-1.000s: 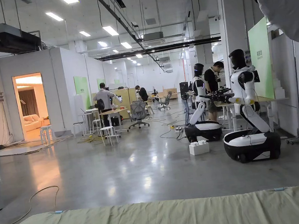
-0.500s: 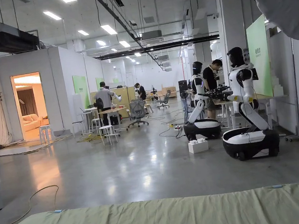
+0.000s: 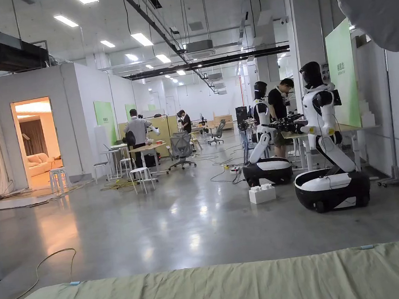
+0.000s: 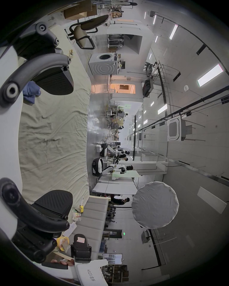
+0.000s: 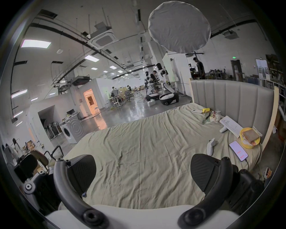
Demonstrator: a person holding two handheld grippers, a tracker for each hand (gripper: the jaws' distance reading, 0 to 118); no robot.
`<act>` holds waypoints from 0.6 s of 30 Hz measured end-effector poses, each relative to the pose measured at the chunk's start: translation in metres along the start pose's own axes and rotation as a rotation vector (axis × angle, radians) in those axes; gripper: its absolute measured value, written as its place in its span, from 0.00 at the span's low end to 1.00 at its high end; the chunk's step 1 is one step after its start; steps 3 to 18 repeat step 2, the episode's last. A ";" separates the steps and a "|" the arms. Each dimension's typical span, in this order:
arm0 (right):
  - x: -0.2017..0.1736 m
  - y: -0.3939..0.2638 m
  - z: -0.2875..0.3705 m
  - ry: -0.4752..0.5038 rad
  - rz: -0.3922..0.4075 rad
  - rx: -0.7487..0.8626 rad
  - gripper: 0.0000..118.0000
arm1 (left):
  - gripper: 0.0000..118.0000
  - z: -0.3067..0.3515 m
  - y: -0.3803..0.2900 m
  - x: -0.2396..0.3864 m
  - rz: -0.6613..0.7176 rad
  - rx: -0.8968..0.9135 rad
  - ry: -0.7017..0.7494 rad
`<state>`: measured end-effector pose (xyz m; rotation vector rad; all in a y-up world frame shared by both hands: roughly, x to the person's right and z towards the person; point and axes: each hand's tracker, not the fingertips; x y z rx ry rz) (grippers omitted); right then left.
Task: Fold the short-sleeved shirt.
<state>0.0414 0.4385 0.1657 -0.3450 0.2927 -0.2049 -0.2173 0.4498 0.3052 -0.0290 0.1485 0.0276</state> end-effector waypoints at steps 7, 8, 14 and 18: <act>-0.003 -0.006 -0.001 0.018 0.028 0.007 1.00 | 1.00 -0.003 -0.001 0.002 0.006 -0.011 -0.003; -0.003 -0.006 -0.001 0.018 0.028 0.007 1.00 | 1.00 -0.003 -0.001 0.002 0.006 -0.011 -0.003; -0.003 -0.006 -0.001 0.018 0.028 0.007 1.00 | 1.00 -0.003 -0.001 0.002 0.006 -0.011 -0.003; -0.003 -0.006 -0.001 0.018 0.028 0.007 1.00 | 1.00 -0.003 -0.001 0.002 0.006 -0.011 -0.003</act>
